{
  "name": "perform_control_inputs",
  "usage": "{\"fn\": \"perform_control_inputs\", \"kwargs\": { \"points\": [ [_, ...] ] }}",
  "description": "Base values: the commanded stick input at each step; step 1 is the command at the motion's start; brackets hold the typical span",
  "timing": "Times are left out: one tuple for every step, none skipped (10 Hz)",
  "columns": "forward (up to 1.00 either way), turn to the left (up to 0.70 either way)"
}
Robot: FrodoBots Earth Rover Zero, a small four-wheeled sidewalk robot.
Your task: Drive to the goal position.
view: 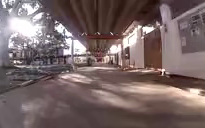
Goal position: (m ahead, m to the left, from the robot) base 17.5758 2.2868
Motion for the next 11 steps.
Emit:
{"fn": "perform_control_inputs", "kwargs": {
  "points": [
    [0.70, 0.00],
    [0.70, 0.00],
    [0.70, 0.00],
    [0.70, 0.00],
    [0.70, 0.00],
    [0.70, 0.00],
    [0.70, 0.00],
    [0.70, 0.00],
    [0.70, 0.11],
    [0.70, 0.28],
    [0.70, 0.33]
  ]
}}
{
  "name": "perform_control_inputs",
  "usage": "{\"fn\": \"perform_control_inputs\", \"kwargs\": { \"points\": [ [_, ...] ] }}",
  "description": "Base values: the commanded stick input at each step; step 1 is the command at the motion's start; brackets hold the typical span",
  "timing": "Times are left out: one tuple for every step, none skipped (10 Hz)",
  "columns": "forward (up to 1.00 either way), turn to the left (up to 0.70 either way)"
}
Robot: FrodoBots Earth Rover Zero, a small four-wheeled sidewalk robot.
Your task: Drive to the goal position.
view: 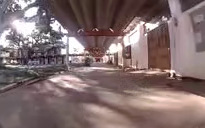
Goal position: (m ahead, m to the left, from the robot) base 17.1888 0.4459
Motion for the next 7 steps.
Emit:
{"fn": "perform_control_inputs", "kwargs": {
  "points": [
    [0.70, 0.29],
    [0.70, 0.00],
    [0.70, 0.00],
    [0.70, 0.00],
    [0.70, 0.00],
    [0.70, 0.00],
    [0.70, 0.00]
  ]
}}
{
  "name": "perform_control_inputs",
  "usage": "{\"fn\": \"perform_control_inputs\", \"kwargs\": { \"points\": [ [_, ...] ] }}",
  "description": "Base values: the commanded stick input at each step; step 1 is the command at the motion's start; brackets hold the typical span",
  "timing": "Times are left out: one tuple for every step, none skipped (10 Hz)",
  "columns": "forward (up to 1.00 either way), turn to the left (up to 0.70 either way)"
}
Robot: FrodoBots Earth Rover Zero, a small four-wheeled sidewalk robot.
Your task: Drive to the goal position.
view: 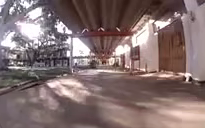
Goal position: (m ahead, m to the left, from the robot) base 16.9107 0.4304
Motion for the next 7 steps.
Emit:
{"fn": "perform_control_inputs", "kwargs": {
  "points": [
    [0.70, 0.00],
    [0.70, 0.00],
    [0.70, 0.00],
    [0.70, 0.00],
    [0.70, 0.00],
    [0.70, 0.00],
    [0.70, 0.00]
  ]
}}
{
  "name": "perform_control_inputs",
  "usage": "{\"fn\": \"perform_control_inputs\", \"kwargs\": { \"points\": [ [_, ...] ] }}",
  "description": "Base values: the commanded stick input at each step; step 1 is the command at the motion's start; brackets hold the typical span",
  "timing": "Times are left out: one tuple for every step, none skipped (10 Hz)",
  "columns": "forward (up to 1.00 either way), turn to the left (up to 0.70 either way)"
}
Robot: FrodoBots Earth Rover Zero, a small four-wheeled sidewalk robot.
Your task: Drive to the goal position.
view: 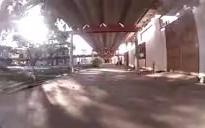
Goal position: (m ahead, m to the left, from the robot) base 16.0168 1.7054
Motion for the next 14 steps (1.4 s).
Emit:
{"fn": "perform_control_inputs", "kwargs": {
  "points": [
    [0.70, 0.00],
    [0.70, 0.00],
    [0.70, 0.00],
    [0.70, 0.00],
    [0.70, 0.00],
    [0.70, 0.00],
    [0.70, 0.00],
    [0.70, 0.00],
    [0.70, 0.00],
    [0.70, 0.00],
    [0.70, 0.00],
    [0.70, 0.00],
    [0.70, 0.00],
    [0.70, 0.00]
  ]
}}
